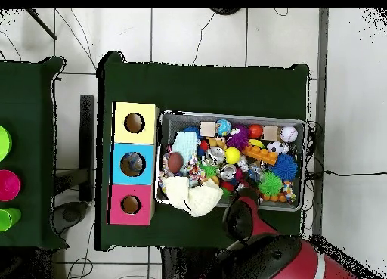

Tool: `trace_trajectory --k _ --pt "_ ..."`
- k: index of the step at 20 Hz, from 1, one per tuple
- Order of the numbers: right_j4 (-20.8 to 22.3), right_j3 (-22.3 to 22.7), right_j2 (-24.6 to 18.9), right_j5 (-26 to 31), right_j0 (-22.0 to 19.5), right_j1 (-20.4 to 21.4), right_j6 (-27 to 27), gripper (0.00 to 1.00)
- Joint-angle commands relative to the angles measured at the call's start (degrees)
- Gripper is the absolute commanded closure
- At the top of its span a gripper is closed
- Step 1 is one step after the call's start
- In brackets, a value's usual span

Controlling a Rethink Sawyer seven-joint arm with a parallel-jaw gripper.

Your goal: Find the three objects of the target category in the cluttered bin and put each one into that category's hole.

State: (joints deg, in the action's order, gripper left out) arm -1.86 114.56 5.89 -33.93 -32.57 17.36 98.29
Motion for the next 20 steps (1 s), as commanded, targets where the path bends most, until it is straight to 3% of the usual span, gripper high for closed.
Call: trace_trajectory --k 1,8,16,20 --pt "-0.7 -12.7 -4.9 6.9 -0.8 -5.3 7.0 1.00" --pt "-2.4 -12.5 0.3 6.4 4.6 -1.2 3.8 1.00" --pt "-0.3 -14.6 3.0 -0.9 7.1 -1.7 5.3 1.00" --pt "-0.5 -14.8 3.0 1.6 7.3 -1.7 6.2 1.00"
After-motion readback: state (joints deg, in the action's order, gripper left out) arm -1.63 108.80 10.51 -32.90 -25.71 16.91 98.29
